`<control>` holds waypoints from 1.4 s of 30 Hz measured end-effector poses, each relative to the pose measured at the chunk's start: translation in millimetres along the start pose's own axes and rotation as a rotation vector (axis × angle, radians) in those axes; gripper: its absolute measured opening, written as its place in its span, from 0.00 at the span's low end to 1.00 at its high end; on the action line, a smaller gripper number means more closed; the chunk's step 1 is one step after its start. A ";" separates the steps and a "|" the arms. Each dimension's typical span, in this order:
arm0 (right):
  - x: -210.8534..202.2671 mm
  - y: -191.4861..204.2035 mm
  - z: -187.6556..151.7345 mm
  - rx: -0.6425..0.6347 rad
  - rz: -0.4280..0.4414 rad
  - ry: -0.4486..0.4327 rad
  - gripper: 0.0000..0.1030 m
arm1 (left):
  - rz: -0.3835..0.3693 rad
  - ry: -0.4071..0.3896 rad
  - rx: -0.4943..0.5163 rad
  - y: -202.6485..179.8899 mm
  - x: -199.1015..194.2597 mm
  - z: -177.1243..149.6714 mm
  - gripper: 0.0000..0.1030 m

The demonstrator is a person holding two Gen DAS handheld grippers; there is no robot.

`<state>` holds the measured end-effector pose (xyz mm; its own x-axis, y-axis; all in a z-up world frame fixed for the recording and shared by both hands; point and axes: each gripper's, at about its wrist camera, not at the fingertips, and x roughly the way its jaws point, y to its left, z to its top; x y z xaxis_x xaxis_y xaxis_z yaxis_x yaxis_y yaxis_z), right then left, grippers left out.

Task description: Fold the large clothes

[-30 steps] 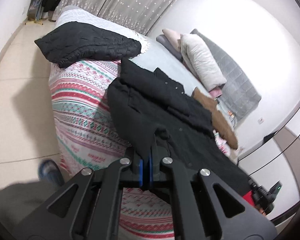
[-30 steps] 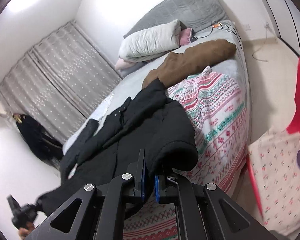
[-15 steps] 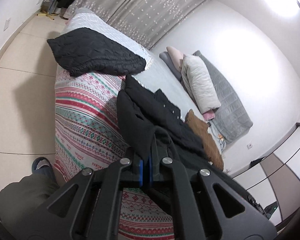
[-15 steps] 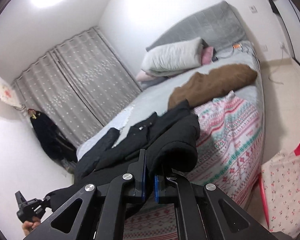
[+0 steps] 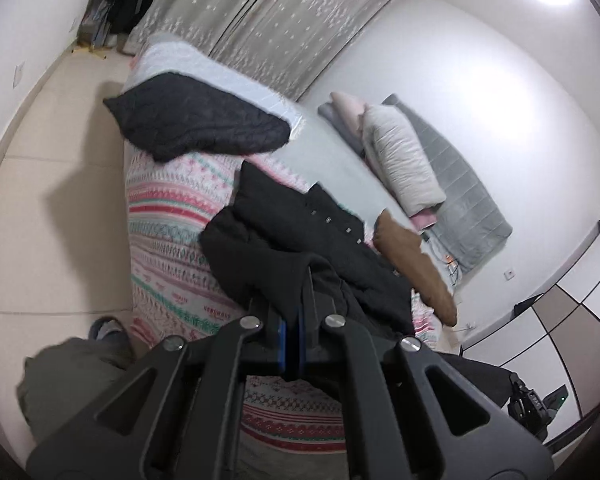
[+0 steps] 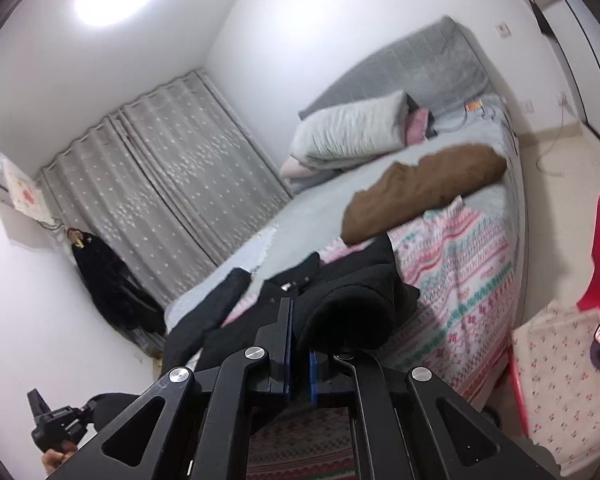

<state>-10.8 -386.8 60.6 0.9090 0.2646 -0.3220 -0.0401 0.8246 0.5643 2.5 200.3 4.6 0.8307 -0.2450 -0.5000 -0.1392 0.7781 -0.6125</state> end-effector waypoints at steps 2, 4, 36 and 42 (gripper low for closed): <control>12.3 -10.1 -4.4 0.017 -0.001 0.024 0.05 | 0.013 0.010 -0.005 3.1 9.6 0.0 0.05; 26.2 -22.8 -5.6 0.047 0.005 0.041 0.05 | 0.026 0.006 -0.010 4.0 12.4 3.0 0.05; 547.4 -87.3 168.3 0.179 -0.233 0.321 0.06 | 0.481 0.204 0.035 -42.9 509.9 218.8 0.06; 627.5 -127.5 148.3 0.252 -0.309 0.360 0.06 | 0.506 0.241 0.042 -28.8 553.4 216.6 0.07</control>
<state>626.2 -400.1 -100.6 0.6611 0.2195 -0.7175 0.3483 0.7572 0.5526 583.0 167.7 -121.8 0.5183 0.0433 -0.8541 -0.4623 0.8544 -0.2372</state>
